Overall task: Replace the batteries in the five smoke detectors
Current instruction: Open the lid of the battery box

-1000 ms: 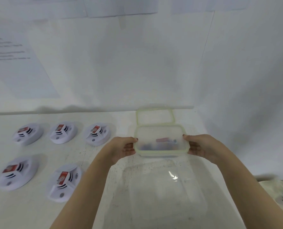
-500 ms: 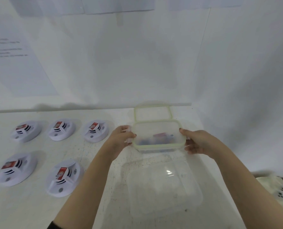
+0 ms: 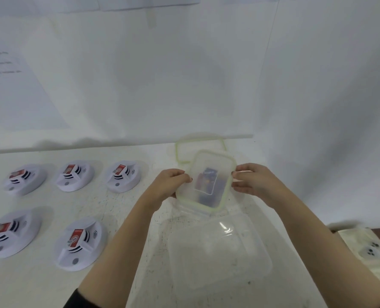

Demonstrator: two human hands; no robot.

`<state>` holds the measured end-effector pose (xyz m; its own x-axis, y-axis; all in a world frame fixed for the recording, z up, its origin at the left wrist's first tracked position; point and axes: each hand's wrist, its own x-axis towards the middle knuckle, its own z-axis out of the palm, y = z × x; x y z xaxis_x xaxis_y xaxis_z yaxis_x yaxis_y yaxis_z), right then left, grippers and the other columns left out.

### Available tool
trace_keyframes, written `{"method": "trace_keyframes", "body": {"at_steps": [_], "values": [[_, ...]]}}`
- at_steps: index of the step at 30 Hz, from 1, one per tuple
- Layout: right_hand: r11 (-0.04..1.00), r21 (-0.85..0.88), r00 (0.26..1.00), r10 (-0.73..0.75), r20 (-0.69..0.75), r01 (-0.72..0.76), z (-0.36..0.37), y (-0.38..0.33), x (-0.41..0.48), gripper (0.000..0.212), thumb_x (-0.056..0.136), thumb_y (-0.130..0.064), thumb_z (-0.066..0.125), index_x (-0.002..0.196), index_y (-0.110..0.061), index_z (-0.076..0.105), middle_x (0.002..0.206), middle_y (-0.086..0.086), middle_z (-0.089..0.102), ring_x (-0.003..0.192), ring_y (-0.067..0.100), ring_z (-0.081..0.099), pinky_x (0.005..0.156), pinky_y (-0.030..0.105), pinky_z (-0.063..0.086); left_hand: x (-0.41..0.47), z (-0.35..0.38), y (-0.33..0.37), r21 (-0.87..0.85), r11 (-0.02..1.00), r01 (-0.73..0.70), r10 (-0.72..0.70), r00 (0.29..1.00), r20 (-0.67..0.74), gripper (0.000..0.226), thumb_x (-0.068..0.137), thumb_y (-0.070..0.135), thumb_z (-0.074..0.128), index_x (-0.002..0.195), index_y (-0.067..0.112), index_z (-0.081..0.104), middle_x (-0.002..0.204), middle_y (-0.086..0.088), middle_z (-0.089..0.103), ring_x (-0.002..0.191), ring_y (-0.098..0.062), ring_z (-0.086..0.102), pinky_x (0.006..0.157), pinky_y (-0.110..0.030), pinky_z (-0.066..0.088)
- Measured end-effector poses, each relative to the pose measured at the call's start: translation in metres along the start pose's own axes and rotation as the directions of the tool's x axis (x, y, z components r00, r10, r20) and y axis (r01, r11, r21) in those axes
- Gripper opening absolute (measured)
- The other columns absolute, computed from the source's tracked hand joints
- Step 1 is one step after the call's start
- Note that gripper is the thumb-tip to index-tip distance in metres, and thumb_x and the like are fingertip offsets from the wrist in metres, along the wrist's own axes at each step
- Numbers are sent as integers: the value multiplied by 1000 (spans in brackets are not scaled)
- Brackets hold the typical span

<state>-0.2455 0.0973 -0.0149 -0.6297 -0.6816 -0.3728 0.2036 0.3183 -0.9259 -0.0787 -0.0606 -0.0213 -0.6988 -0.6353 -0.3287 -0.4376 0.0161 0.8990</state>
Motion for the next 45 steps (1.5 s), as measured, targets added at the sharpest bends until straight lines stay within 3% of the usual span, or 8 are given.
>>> {"method": "trace_keyframes", "body": {"at_steps": [7, 16, 22, 25, 33, 38, 42, 45], "values": [[994, -107, 990, 20, 143, -4, -7, -6, 4, 12, 88, -13, 64, 99, -12, 68, 88, 9, 71, 73, 21, 68, 68, 27, 55, -3, 8, -6, -171, 979, 113, -99, 991, 91, 22, 94, 20, 57, 99, 1, 66, 77, -8, 62, 62, -19, 59, 60, -28, 50], [977, 53, 958, 192, 214, -207, -10, 0, 15, 12, 89, -14, 62, 88, -4, 67, 79, 6, 62, 72, 18, 55, 67, 25, 50, 2, 11, -19, -427, 888, 170, -113, 981, 156, 20, 97, 19, 52, 96, 7, 68, 87, -8, 63, 71, -17, 57, 62, -24, 50], [975, 98, 966, 182, 184, -202, -9, 3, 19, 23, 87, -12, 64, 103, 5, 65, 97, 14, 65, 87, 26, 58, 84, 34, 49, 4, 10, -22, -422, 895, 147, -98, 986, 136, 23, 95, 22, 56, 99, 2, 69, 94, -14, 61, 76, -21, 56, 73, -31, 47], [994, -49, 993, 99, 70, -95, -9, 0, 17, 19, 88, -12, 64, 97, 5, 62, 91, 14, 63, 77, 23, 61, 71, 29, 53, 5, 11, -17, -404, 907, 118, -77, 990, 116, 23, 94, 21, 58, 98, 1, 68, 88, -13, 59, 75, -21, 54, 75, -32, 47], [987, -159, 998, 41, 52, -32, -9, 2, 13, 18, 88, -17, 64, 88, -2, 54, 81, 13, 53, 79, 25, 50, 77, 33, 49, 6, 10, -6, -263, 964, -43, 24, 997, -77, 33, 86, 5, 66, 61, 11, 45, 51, -3, 47, 51, -17, 42, 56, -25, 39], [984, -178, 997, 36, 73, -23, -11, 1, 10, 16, 85, -17, 67, 92, -6, 58, 81, 9, 57, 69, 20, 53, 68, 30, 48, 4, 5, -6, -167, 984, -70, 52, 993, -108, 24, 85, 11, 70, 69, 9, 52, 48, -1, 54, 49, -16, 46, 49, -24, 41], [983, -182, 998, -27, 63, 38, -13, -4, 16, 46, 82, -13, 68, 124, -21, 52, 108, 8, 65, 97, 25, 62, 85, 35, 49, 2, 4, 1, -28, 987, -159, 152, 975, -163, 15, 85, 13, 70, 76, 10, 59, 48, 3, 56, 42, -7, 49, 49, -21, 43], [980, -180, 996, -78, 33, 82, -9, -12, 20, 43, 82, -18, 68, 123, -20, 57, 113, 5, 66, 106, 24, 61, 95, 40, 48, -2, -1, 15, 17, 972, -236, 236, 963, -129, 5, 87, 10, 66, 83, 10, 63, 56, 5, 61, 42, -4, 49, 46, -16, 42]]}}
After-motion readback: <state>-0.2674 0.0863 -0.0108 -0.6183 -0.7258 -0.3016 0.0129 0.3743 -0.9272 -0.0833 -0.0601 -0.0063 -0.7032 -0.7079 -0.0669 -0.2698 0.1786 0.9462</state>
